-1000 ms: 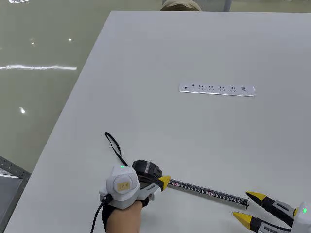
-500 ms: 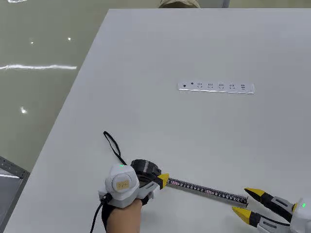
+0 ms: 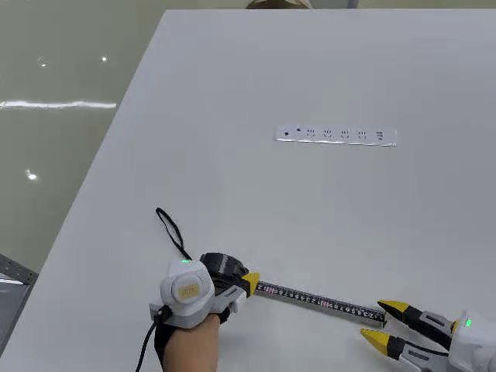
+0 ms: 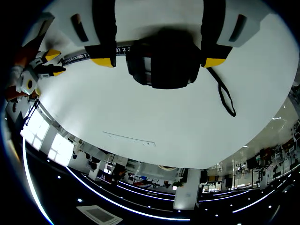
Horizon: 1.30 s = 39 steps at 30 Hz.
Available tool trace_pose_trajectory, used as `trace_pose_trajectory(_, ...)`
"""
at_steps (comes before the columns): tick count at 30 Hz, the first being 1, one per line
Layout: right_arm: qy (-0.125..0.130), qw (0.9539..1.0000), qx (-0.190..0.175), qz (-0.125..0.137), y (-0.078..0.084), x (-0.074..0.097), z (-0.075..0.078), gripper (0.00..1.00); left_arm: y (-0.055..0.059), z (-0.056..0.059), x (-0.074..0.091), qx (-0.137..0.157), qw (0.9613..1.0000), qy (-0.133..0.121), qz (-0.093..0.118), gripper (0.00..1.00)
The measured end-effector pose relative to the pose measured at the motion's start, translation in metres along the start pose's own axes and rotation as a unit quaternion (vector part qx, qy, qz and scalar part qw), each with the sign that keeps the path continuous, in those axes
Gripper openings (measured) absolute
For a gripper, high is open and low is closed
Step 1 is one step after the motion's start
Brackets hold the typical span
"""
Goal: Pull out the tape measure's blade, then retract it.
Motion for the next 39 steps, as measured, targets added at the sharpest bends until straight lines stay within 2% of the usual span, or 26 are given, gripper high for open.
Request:
trace_pose_trajectory(6,0.000,1.0000,-0.001,0.000,0.0018,0.0034,0.0010,0.37,0.0000,0.0011,-0.0018,0.003,0.9999,-0.013,0.003,0.71)
trace_pose_trajectory(18,0.005,0.9999,-0.007,0.005,0.0006,0.0031,0.0031,0.37,0.0016,0.0017,-0.0046,-0.016,0.9989,-0.044,-0.004,0.68)
trace_pose_trajectory(23,0.003,1.0000,-0.004,0.007,-0.0004,0.0021,0.0037,0.37,0.0008,0.0020,-0.0061,-0.008,0.9984,-0.055,-0.003,0.68)
trace_pose_trajectory(26,0.002,1.0000,-0.004,0.007,-0.0006,0.0020,0.0040,0.36,0.0020,0.0016,-0.0069,-0.019,0.9979,-0.061,-0.007,0.68)
trace_pose_trajectory(39,0.001,1.0000,-0.002,0.004,-0.0011,0.0028,0.0068,0.35,0.0013,0.0012,-0.0063,-0.022,0.9978,-0.061,-0.011,0.66)
Point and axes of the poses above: the centre of the closed fingertips' face, and the gripper's own axes: x roughly backward along the fingers, z roughly to its right, y roughly out of its underside, the point moved 8 cm from there along x, roughly backward along the fingers, and after that the axes turned 5 degrees about y, right-handed, at the moved point
